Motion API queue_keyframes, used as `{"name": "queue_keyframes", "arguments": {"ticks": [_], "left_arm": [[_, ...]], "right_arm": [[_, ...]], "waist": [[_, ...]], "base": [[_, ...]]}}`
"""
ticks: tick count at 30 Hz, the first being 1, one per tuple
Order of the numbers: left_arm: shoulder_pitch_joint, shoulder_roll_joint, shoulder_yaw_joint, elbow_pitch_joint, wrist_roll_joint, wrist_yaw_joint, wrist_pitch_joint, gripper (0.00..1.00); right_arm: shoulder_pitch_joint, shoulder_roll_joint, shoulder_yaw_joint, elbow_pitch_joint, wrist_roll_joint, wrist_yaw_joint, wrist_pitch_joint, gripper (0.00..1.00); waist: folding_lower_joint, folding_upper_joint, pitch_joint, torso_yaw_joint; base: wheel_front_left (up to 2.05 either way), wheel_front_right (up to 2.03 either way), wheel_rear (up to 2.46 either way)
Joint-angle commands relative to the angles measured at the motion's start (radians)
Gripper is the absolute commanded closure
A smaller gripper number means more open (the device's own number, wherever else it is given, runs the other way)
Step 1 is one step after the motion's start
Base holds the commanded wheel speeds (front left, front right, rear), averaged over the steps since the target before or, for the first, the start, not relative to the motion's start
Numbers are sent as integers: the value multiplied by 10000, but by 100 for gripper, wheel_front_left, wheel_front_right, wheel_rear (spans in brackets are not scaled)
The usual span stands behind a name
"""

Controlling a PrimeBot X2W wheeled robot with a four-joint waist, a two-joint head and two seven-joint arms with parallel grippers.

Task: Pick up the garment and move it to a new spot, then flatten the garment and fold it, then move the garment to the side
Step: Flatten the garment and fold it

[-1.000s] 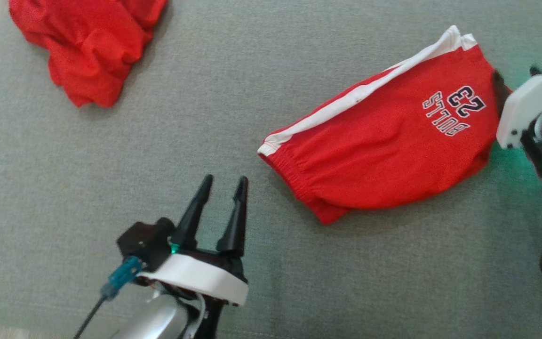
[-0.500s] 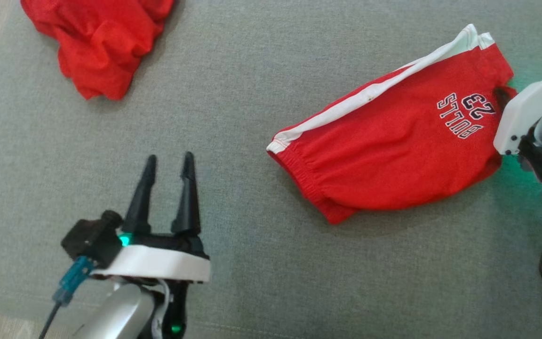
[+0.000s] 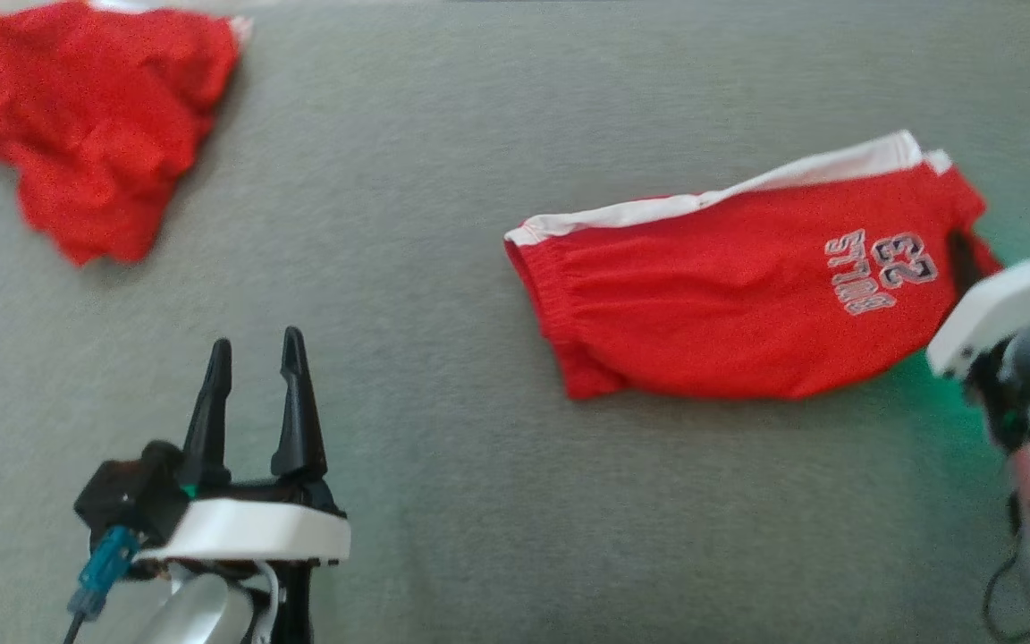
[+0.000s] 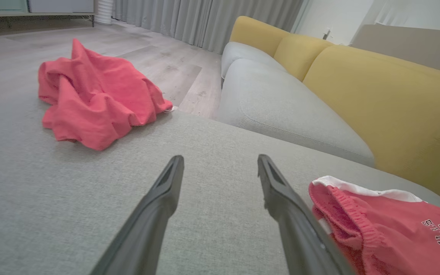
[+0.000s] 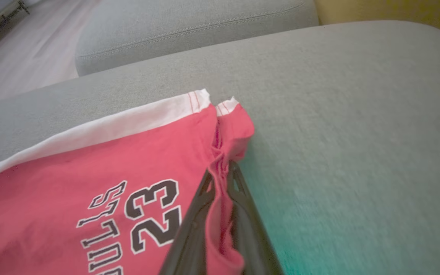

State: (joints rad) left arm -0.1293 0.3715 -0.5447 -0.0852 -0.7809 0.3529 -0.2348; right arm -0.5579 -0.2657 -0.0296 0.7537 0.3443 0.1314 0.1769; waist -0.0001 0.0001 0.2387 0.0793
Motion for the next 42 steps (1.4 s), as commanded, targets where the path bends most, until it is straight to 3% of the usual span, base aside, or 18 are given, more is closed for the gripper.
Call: {"name": "queue_keyframes", "arguments": {"ticks": [1, 8, 16, 23, 34, 42], "left_arm": [[-120, 284, 459, -254, 105, 85, -140, 0], [84, 347, 436, -41, 198, 157, -156, 0], [-44, 227, 207, 106, 251, 104, -80, 0], [-105, -16, 40, 234, 243, 26, -97, 0], [-135, -282, -2, 412, 220, -88, -154, 0], [-37, -335, 126, 489, 225, -139, -198, 0]], "right_arm": [[216, 129, 8, -547, -137, -7, -210, 100], [1350, 1028, -761, -1761, -774, -7, -389, 100], [1273, 1560, -1042, -2710, -1472, -7, -314, 100], [509, 2016, 551, -3464, -1456, -7, 105, 100], [295, 2150, 4031, -3163, -511, -7, 576, 100], [489, 2153, 5120, -2682, -283, -7, 602, 100]], "waist": [[1, -1, -376, -630], [1, -1, -562, -1439], [1, -1, -698, -1256], [1, -1, -863, -647], [1, -1, -932, 84], [1, -1, -947, 103]], "base": [[0, 0, 0], [0, 0, 0], [0, 0, 0], [0, 0, 0], [0, 0, 0], [0, 0, 0]]}}
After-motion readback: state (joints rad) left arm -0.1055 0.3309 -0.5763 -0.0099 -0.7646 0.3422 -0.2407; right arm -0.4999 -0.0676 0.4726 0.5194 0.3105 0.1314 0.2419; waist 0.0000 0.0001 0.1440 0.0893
